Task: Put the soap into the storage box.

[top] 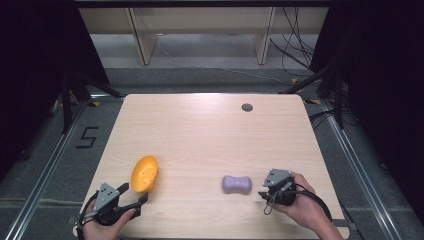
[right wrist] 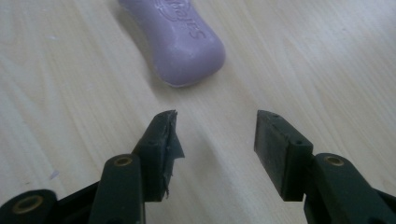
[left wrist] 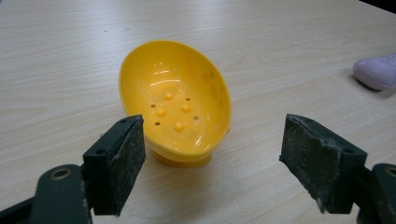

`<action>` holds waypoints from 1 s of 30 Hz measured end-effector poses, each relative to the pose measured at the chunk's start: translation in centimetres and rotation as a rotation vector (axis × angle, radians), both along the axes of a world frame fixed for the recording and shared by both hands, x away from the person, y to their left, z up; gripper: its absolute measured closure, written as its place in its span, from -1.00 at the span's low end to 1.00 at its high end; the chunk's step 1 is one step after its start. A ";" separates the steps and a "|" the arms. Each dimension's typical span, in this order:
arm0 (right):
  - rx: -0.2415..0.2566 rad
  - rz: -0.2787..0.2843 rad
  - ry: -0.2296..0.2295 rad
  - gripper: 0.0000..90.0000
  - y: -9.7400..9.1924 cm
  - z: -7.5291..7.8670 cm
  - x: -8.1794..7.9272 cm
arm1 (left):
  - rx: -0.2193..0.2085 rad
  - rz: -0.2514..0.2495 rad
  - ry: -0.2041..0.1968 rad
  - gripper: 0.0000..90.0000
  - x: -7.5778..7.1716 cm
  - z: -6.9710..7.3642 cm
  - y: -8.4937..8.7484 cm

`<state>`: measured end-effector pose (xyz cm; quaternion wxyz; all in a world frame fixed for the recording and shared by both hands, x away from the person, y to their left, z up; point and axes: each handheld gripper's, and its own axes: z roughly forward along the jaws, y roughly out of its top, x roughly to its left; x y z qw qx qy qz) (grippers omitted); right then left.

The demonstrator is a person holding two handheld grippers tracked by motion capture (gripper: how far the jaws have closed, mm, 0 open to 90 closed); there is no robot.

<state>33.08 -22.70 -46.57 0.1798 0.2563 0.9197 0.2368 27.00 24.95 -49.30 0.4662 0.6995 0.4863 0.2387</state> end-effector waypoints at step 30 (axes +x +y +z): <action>-0.331 0.313 0.216 -0.14 8.0 2.4 6.7 | -0.004 -0.011 -0.022 -0.53 -0.3 0.3 -0.2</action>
